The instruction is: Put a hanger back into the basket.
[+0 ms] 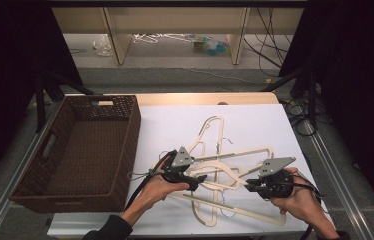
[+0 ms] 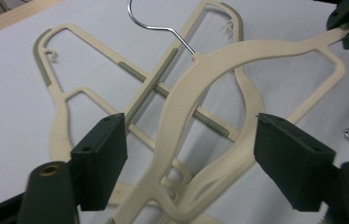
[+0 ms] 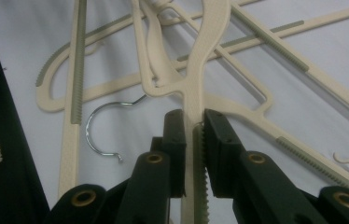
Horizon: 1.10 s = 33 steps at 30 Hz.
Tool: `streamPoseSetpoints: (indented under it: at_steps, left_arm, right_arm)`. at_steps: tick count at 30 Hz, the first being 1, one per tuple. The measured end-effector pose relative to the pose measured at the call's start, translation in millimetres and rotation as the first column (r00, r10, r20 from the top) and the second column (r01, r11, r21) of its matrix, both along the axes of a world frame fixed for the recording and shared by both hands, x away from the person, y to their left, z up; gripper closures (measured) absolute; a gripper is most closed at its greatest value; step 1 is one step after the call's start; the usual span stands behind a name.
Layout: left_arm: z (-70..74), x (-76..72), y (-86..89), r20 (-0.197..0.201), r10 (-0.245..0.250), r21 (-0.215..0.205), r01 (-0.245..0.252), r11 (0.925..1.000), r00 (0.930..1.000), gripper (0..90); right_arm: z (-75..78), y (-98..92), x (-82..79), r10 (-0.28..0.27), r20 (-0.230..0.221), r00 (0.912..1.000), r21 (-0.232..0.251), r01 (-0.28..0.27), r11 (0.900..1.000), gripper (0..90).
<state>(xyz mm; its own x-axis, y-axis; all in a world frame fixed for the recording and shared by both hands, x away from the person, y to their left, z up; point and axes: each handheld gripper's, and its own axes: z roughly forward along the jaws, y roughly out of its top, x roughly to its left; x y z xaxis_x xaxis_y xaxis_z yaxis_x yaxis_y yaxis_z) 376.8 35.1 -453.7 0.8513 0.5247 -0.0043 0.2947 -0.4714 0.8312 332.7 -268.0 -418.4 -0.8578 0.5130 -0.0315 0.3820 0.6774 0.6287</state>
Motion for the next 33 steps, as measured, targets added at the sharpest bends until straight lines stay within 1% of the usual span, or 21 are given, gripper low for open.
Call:
streamPoseSetpoints:
  at_steps: [1,2,3,4,6,9,11,12,13,14,15,16,17,19,20,21,22,26,28,31,33]
  left_arm:
    - [-1.6,1.6,-2.8,-0.006,0.001,-0.007,-0.001,1.0,1.0,28.9]
    - [-2.7,3.4,-5.0,-0.01,-0.002,-0.003,0.002,1.0,0.9999,30.3]
    - [-4.2,7.6,-8.2,-0.018,-0.024,0.025,0.024,0.9994,0.9996,31.4]
    - [-5.0,10.1,-9.9,-0.022,-0.034,0.035,0.034,0.9988,0.9992,31.8]
    - [-6.4,11.7,-11.9,-0.036,-0.03,0.031,0.031,0.999,0.9989,33.1]
    - [-8.4,18.1,-17.1,-0.058,-0.054,0.021,0.056,0.9982,0.9968,44.3]
    - [-8.3,19.4,-18.0,-0.057,-0.068,0.025,0.07,0.9972,0.996,47.5]
    - [-8.1,19.8,-18.5,-0.058,-0.077,0.03,0.079,0.9965,0.9954,52.4]
    - [-7.6,21.4,-18.8,-0.065,-0.105,0.032,0.107,0.9937,0.9924,53.5]
    - [-7.4,21.5,-18.7,-0.076,-0.101,0.029,0.104,0.9942,0.9919,56.6]
    - [-6.5,22.8,-17.5,-0.077,-0.112,0.041,0.115,0.9925,0.9908,60.0]
    - [-5.5,23.1,-16.9,-0.089,-0.117,0.018,0.119,0.9927,0.9891,62.3]
    - [-4.3,23.9,-15.9,-0.091,-0.129,0.012,0.131,0.9913,0.9874,64.2]
    - [-2.6,23.8,-15.0,-0.094,-0.142,0.007,0.144,0.9896,0.9854,67.2]
    - [0.6,23.5,-12.9,-0.09,-0.16,0.018,0.163,0.9865,0.9829,67.2]
    - [2.4,22.4,-12.6,-0.098,-0.168,0.002,0.169,0.9857,0.9809,67.9]
    - [4.8,21.9,-11.4,-0.097,-0.176,0.01,0.178,0.984,0.9795,68.7]
    - [16.7,18.0,-5.8,-0.153,-0.22,-0.01,0.221,0.9753,0.9636,71.7]
    - [23.7,14.8,-3.5,-0.159,-0.242,0.004,0.246,0.9693,0.9572,72.3]
    - [33.3,6.8,-1.8,-0.164,-0.279,0.003,0.283,0.959,0.9461,74.4]
    - [37.8,1.6,-0.9,-0.165,-0.293,0.015,0.3,0.9539,0.9416,76.8]
  right_arm:
    - [0.2,-0.2,1.0,0.012,0.026,0.9996,-0.002,-0.012,1.0,79.6]
    - [2.0,0.7,-1.0,0.012,0.018,0.9998,0.001,-0.012,1.0,79.7]
    - [2.6,0.4,-1.6,0.018,0.024,0.9996,-0.002,-0.018,1.0,79.6]
    - [3.3,0.8,-2.6,0.016,0.016,0.9997,-0.002,-0.016,1.0,79.7]
    - [3.9,0.8,-2.5,0.025,0.024,0.9994,-0.001,-0.025,1.0,79.7]
    - [5.1,1.0,-4.4,0.041,0.026,0.9988,-0.002,-0.041,0.999,79.7]
    - [4.8,1.1,-3.6,0.06,0.037,0.9975,-0.001,-0.06,0.998,79.7]
    - [4.9,1.1,-3.6,0.071,0.04,0.9967,0.005,-0.071,0.997,79.7]
    - [6.3,0.2,-4.0,0.078,0.023,0.9967,-0.004,-0.078,0.997,79.6]
    - [6.4,0.1,-5.4,0.06,0.031,0.9977,-0.008,-0.06,0.998,79.6]
    - [7.3,-0.4,-6.2,0.057,0.016,0.9983,-0.016,-0.056,0.998,79.7]
    - [6.4,0.0,-6.6,0.051,0.028,0.9983,-0.01,-0.051,0.999,79.6]
    - [6.0,-0.3,-5.1,0.079,0.047,0.9958,-0.007,-0.078,0.997,79.6]
    - [5.9,-0.5,-5.4,0.081,0.046,0.9957,-0.008,-0.08,0.997,79.6]
    - [5.6,-0.9,-5.1,0.09,0.051,0.9947,-0.009,-0.089,0.996,79.7]
    - [5.3,-1.4,-4.9,0.106,0.061,0.9925,-0.012,-0.105,0.994,79.7]
    - [4.8,-2.1,-4.5,0.121,0.07,0.9901,-0.014,-0.121,0.993,79.8]
    - [2.1,-4.0,-3.9,0.16,0.064,0.985,-0.023,-0.159,0.987,80.2]
    - [1.9,-4.4,-4.1,0.171,0.059,0.9835,-0.022,-0.17,0.985,80.2]
    - [1.2,-6.4,-2.8,0.177,0.061,0.9823,-0.012,-0.177,0.984,79.6]
    - [2.9,-7.9,-2.8,0.19,0.055,0.9802,-0.004,-0.19,0.982,78.3]
